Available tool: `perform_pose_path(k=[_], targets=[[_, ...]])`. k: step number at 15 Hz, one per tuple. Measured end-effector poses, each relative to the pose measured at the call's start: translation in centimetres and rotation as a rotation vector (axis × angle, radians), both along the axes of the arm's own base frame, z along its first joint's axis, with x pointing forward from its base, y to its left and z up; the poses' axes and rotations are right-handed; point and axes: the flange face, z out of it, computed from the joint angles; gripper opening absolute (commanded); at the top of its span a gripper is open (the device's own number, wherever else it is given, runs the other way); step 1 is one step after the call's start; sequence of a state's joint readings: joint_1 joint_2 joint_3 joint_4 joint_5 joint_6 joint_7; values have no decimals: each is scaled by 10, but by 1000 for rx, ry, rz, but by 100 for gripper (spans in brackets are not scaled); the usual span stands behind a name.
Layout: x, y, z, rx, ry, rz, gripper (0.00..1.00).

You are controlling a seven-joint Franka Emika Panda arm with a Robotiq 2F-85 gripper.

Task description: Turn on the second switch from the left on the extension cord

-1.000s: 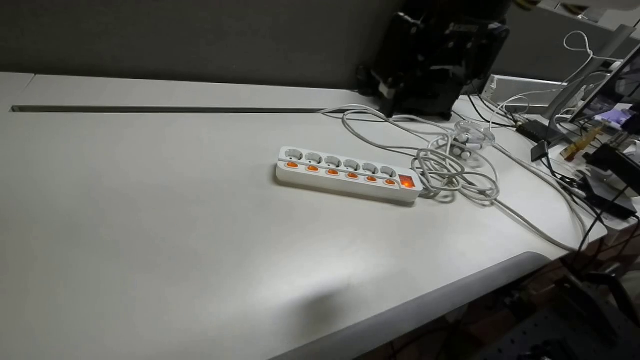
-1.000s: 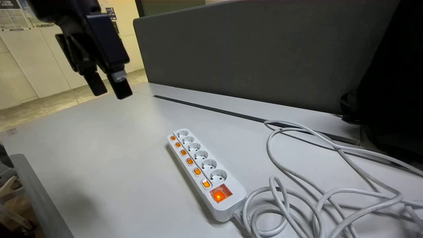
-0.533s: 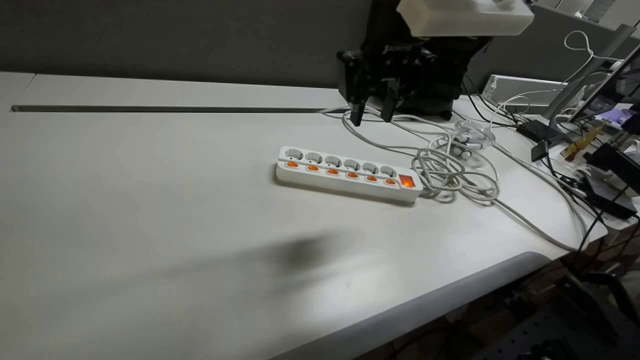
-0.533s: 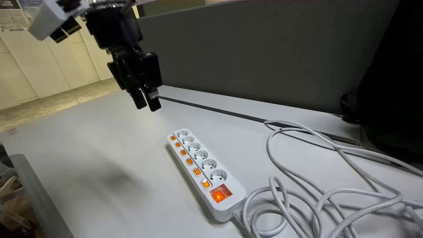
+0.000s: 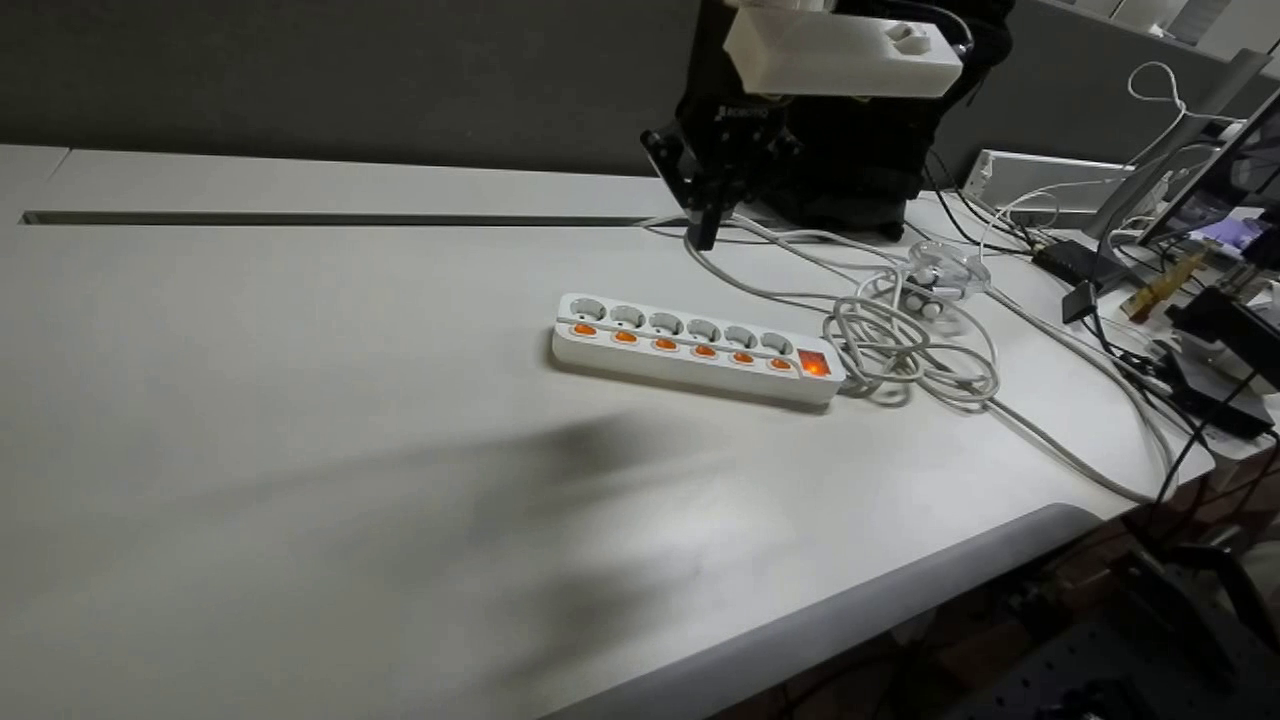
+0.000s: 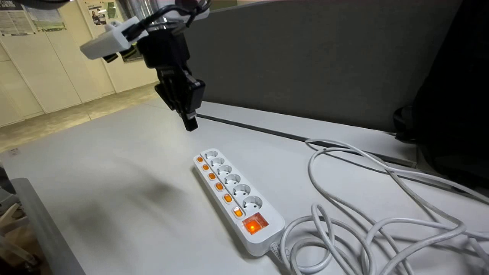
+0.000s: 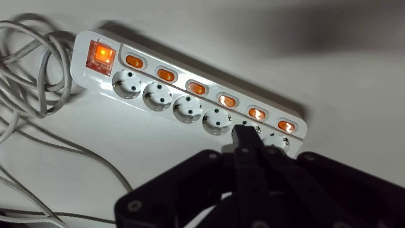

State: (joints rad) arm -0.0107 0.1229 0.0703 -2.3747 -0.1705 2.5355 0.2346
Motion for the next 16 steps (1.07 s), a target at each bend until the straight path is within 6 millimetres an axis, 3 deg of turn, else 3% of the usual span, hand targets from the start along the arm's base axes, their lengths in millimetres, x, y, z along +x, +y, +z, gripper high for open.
perform_pose_path(k=[8, 16], targets=[[1, -3, -9, -6, 4, 4, 0], [0, -2, -83, 19, 30, 1, 0]])
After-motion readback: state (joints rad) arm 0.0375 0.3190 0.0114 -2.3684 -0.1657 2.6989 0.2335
